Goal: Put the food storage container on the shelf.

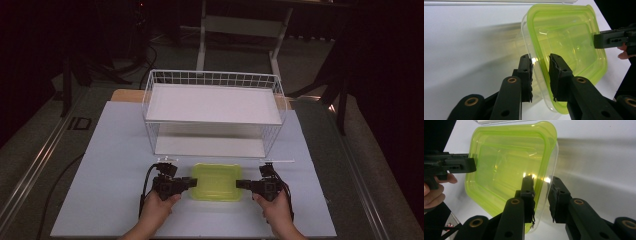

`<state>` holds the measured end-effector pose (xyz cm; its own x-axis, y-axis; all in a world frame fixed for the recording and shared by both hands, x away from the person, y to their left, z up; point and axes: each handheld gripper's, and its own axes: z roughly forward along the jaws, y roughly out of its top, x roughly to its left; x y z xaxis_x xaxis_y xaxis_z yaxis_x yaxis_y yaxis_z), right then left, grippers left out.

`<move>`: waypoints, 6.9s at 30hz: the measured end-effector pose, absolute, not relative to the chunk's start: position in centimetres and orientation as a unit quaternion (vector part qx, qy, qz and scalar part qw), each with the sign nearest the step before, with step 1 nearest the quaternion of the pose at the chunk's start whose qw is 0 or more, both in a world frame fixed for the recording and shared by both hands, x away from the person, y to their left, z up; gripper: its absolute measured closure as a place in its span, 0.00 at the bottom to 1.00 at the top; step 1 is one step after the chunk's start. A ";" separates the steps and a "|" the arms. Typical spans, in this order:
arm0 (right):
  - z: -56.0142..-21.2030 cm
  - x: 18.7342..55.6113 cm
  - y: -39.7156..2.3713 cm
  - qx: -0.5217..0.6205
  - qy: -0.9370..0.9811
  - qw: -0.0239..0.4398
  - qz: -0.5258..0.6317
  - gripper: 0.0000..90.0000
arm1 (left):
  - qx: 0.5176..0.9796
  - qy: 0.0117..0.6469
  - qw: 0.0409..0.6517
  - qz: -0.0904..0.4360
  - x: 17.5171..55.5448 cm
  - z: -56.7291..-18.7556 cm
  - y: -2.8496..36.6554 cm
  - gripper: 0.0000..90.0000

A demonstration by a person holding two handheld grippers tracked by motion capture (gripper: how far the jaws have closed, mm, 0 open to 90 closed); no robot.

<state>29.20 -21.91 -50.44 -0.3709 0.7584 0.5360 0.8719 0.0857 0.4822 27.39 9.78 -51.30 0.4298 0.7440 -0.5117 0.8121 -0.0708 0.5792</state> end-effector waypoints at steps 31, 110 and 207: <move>-45.8 30.8 -20.7 -0.541 -0.715 0.009 -0.443 0.88 | 0.697 0.534 0.478 0.022 29.1 -46.3 10.6 0.89; -50.5 38.2 -17.8 -0.520 -0.709 -0.166 -0.447 0.59 | 0.671 0.526 0.511 0.106 37.5 -51.5 10.2 0.51; -51.7 39.1 -10.2 -0.466 -0.769 -0.140 -0.414 0.95 | 0.724 0.386 0.548 0.161 27.3 -51.4 13.2 0.09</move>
<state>39.15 -10.15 -51.74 -0.5261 0.8331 0.1706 0.6010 0.2223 0.7677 27.31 13.16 -51.40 0.6503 0.7355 -0.1901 0.3822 -0.1004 0.9186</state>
